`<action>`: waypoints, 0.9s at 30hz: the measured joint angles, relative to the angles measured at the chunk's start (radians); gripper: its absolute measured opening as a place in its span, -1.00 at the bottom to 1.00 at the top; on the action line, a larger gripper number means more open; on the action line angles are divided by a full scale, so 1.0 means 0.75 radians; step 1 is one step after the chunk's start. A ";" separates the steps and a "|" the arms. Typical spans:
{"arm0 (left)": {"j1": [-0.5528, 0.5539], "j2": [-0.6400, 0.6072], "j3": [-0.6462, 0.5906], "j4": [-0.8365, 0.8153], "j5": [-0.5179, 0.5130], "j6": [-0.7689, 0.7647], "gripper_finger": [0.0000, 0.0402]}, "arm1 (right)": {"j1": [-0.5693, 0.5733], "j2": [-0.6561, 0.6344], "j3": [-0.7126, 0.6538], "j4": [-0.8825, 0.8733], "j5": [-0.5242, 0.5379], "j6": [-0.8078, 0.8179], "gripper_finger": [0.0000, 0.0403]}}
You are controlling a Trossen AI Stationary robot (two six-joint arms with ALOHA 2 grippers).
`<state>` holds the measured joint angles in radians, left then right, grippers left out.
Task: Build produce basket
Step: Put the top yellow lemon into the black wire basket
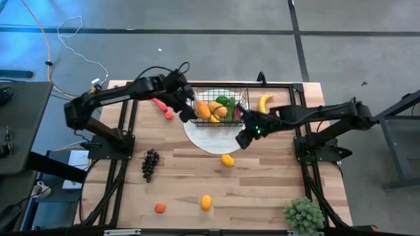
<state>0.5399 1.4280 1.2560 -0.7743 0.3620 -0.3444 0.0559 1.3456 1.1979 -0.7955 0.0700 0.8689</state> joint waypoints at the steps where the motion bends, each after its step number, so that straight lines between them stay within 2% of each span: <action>1: -0.009 -0.031 0.000 -0.033 -0.018 0.000 0.43 | 0.017 0.000 -0.021 0.030 0.000 0.020 0.00; 7: -0.086 -0.193 0.000 -0.148 -0.056 -0.061 0.43 | 0.082 0.001 -0.146 0.232 0.000 0.078 0.16; 12: -0.155 -0.282 -0.001 -0.180 -0.065 -0.083 0.43 | 0.105 0.001 -0.303 0.514 0.003 0.104 0.31; 18: -0.215 -0.342 -0.001 -0.231 -0.069 -0.081 0.43 | 0.119 0.011 -0.446 0.707 -0.003 0.131 0.33; 22: -0.232 -0.350 -0.001 -0.244 -0.084 -0.056 0.43 | 0.139 0.084 -0.453 0.745 -0.004 0.086 0.33; 27: -0.233 -0.352 -0.001 -0.272 -0.166 -0.059 0.43 | 0.177 0.236 -0.319 0.717 0.023 0.007 0.33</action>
<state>0.3653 1.1641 1.2556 -0.9785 0.2373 -0.3889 0.1887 1.5224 0.9585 -0.2574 0.0875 0.8742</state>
